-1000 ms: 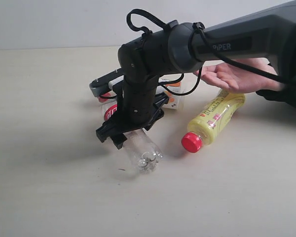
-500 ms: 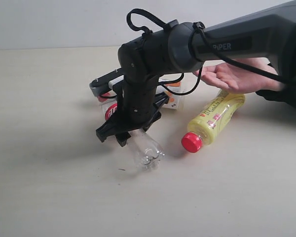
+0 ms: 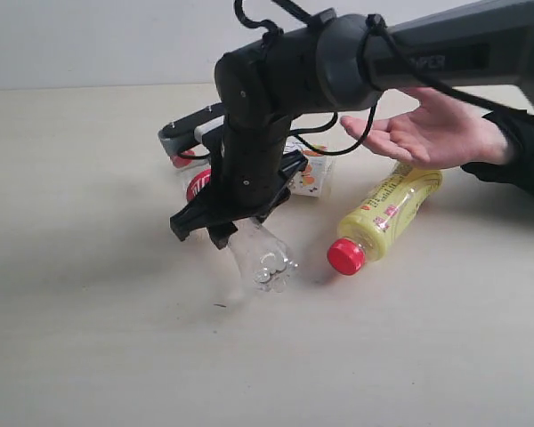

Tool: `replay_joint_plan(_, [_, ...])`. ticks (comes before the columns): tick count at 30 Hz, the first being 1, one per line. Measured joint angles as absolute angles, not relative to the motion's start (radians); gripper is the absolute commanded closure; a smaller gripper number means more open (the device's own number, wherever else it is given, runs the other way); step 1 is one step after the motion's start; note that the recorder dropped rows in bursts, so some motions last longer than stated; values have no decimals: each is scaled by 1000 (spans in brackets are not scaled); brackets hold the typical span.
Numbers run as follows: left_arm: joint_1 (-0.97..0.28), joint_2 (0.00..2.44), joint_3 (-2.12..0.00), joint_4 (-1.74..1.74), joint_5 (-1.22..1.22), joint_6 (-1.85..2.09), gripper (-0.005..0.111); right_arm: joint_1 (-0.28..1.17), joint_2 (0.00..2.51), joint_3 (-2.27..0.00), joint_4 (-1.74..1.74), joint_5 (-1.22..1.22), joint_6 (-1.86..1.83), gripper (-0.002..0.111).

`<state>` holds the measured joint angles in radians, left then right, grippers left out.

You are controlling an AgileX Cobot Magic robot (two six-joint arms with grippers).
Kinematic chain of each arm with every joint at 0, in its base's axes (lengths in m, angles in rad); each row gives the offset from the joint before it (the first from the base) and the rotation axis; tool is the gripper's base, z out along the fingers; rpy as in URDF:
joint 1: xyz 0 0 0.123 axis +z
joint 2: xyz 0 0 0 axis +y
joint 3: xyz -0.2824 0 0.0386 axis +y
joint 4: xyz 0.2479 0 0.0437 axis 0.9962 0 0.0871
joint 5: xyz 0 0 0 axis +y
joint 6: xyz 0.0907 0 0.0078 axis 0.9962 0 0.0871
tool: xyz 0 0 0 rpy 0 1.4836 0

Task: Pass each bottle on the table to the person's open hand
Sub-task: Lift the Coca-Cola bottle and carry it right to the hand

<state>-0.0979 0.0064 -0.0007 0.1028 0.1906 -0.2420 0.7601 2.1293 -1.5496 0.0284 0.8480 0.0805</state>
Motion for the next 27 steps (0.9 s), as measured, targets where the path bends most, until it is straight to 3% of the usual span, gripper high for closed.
replay_joint_plan(18, [-98, 6, -1, 103, 191, -242, 107, 750, 1820, -1550, 26, 974, 51, 108])
replay_joint_plan(27, [-98, 6, -1, 103, 191, -242, 107, 587, 1690, -1548, 6, 1090, 50, 108])
